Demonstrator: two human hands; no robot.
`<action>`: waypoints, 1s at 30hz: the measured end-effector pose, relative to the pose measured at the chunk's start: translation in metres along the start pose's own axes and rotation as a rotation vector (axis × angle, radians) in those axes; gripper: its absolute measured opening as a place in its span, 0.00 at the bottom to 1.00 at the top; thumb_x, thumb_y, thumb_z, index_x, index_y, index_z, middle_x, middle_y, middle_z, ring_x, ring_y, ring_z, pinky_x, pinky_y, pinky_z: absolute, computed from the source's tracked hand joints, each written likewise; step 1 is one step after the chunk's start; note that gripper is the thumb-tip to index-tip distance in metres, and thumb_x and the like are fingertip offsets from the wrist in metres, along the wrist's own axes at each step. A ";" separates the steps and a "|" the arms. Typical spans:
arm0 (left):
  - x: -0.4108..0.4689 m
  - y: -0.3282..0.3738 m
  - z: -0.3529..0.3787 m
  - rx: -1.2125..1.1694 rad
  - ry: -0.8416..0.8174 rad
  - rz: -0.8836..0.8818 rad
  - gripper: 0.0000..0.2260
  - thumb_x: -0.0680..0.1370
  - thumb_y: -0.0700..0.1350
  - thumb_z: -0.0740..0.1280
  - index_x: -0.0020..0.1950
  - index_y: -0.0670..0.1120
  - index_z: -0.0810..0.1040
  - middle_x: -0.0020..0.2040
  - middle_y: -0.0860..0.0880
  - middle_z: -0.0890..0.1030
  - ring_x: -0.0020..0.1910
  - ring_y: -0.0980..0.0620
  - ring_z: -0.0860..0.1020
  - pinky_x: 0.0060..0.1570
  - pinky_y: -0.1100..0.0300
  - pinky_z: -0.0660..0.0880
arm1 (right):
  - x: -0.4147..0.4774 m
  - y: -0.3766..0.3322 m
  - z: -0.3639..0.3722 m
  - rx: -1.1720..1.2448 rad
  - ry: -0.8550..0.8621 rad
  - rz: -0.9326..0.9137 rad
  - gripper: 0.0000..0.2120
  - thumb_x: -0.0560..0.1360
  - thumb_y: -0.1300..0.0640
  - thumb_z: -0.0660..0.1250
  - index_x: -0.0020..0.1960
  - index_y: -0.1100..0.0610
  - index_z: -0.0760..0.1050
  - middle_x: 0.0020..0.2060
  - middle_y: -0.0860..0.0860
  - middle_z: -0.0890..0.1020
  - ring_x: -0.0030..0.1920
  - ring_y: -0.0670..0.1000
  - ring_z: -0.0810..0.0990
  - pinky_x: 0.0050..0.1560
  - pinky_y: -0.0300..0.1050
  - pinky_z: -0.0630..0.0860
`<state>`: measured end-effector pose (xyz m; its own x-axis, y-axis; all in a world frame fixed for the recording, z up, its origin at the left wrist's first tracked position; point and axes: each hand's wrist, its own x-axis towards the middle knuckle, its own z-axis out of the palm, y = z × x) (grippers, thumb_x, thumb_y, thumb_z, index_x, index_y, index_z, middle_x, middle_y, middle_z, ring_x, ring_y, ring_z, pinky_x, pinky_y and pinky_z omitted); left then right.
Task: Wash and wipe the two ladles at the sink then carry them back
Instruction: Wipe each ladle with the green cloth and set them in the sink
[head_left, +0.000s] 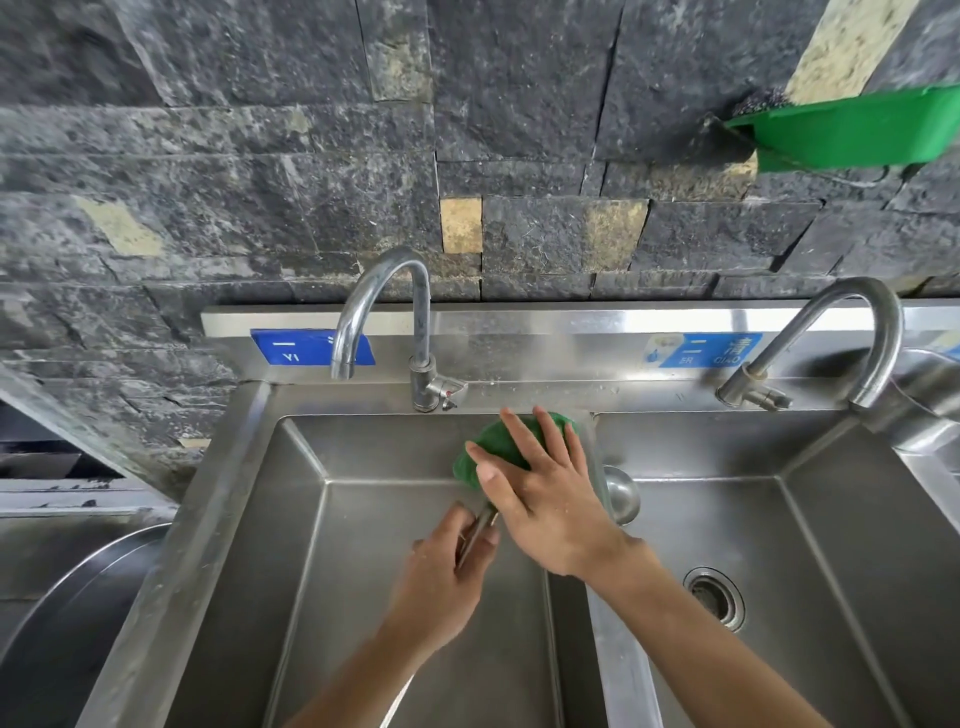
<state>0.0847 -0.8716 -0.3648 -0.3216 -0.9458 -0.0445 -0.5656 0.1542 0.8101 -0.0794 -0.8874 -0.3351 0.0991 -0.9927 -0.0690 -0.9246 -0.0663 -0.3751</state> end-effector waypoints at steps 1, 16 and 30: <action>-0.002 -0.001 0.000 0.014 0.006 0.010 0.13 0.81 0.54 0.62 0.42 0.49 0.67 0.26 0.57 0.71 0.24 0.55 0.68 0.28 0.63 0.61 | 0.005 0.001 -0.001 -0.017 0.002 -0.008 0.32 0.80 0.33 0.34 0.78 0.32 0.61 0.84 0.47 0.50 0.83 0.58 0.41 0.81 0.63 0.39; -0.006 -0.005 -0.005 0.018 0.039 -0.024 0.11 0.80 0.53 0.64 0.42 0.48 0.69 0.26 0.55 0.72 0.26 0.51 0.70 0.31 0.55 0.66 | 0.008 0.029 0.022 0.058 0.255 -0.143 0.20 0.83 0.41 0.55 0.72 0.40 0.73 0.77 0.54 0.70 0.77 0.61 0.66 0.77 0.63 0.64; -0.013 0.001 -0.010 -0.007 0.040 -0.014 0.11 0.79 0.54 0.64 0.41 0.49 0.71 0.26 0.52 0.72 0.25 0.55 0.69 0.29 0.62 0.64 | 0.044 0.044 -0.013 0.596 -0.008 0.179 0.18 0.82 0.39 0.62 0.70 0.34 0.73 0.70 0.43 0.78 0.71 0.49 0.74 0.76 0.50 0.68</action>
<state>0.0960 -0.8616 -0.3570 -0.2834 -0.9585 -0.0323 -0.5641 0.1393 0.8139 -0.1204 -0.9353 -0.3421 -0.0341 -0.9822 -0.1845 -0.5633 0.1713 -0.8083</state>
